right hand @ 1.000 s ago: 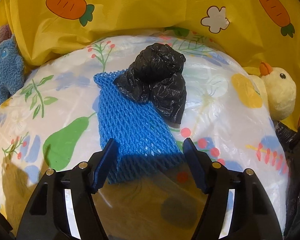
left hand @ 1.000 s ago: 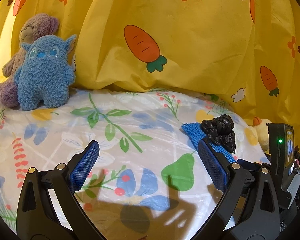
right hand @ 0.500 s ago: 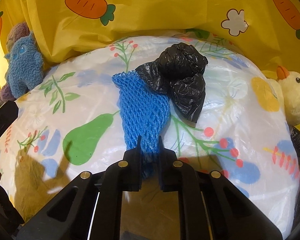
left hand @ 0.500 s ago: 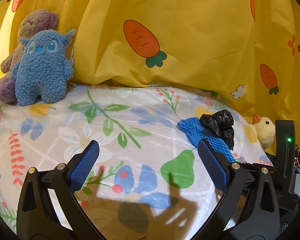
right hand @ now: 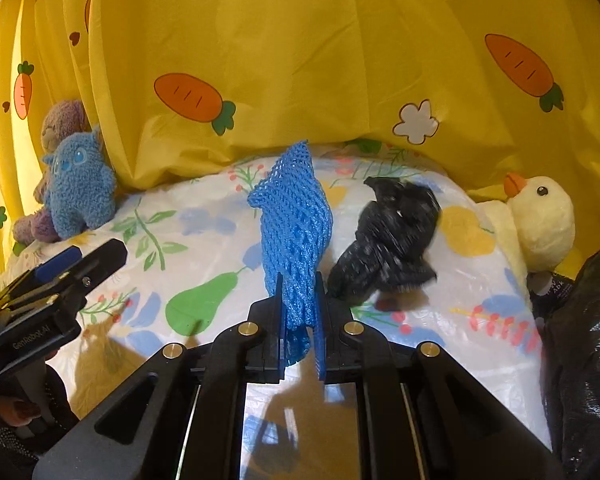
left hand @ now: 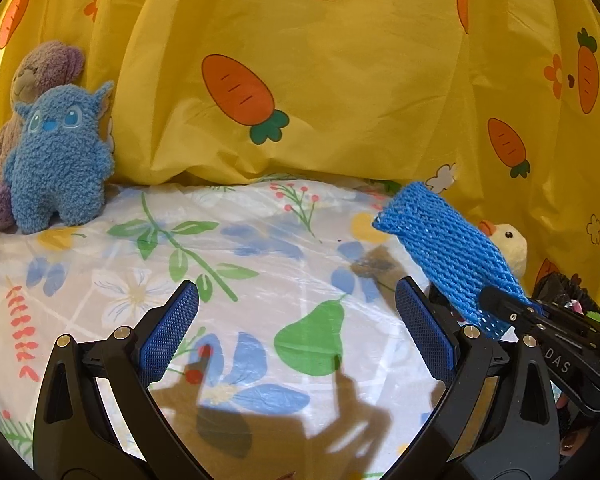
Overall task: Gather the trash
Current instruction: 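Lift the blue mesh sleeve with the right tool while the left tool grasps the small black bag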
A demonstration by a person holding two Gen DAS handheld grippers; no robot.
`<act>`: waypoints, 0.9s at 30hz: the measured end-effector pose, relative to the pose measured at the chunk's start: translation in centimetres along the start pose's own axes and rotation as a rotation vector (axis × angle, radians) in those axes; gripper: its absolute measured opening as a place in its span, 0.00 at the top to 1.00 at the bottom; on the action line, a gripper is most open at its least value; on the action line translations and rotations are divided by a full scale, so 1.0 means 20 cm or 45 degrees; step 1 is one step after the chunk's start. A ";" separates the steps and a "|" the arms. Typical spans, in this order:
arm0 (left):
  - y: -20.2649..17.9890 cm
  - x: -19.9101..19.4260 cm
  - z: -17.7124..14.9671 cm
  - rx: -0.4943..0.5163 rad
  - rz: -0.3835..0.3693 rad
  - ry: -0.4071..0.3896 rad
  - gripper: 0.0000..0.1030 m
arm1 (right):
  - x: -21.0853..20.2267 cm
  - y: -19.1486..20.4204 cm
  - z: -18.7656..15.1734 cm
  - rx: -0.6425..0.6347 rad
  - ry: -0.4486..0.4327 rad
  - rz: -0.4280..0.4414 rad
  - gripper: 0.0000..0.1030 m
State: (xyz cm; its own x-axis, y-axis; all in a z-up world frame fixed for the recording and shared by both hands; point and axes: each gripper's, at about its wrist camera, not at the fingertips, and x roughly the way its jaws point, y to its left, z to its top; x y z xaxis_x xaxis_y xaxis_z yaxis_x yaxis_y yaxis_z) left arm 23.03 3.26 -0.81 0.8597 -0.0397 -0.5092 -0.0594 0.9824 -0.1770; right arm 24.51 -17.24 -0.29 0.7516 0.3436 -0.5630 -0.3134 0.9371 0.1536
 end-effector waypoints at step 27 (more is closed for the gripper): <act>-0.73 0.29 -0.01 0.253 -0.347 0.054 0.06 | -0.27 -0.52 -0.09 0.297 -0.302 -0.409 0.88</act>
State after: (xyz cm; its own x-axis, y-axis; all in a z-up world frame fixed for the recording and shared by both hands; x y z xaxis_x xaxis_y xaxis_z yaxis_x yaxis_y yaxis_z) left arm 28.83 -11.28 -1.46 0.8082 -0.3092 -0.5012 0.2732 0.9508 -0.1460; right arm 22.67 -29.01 -0.37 0.9097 0.0127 -0.4150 0.0757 0.9777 0.1960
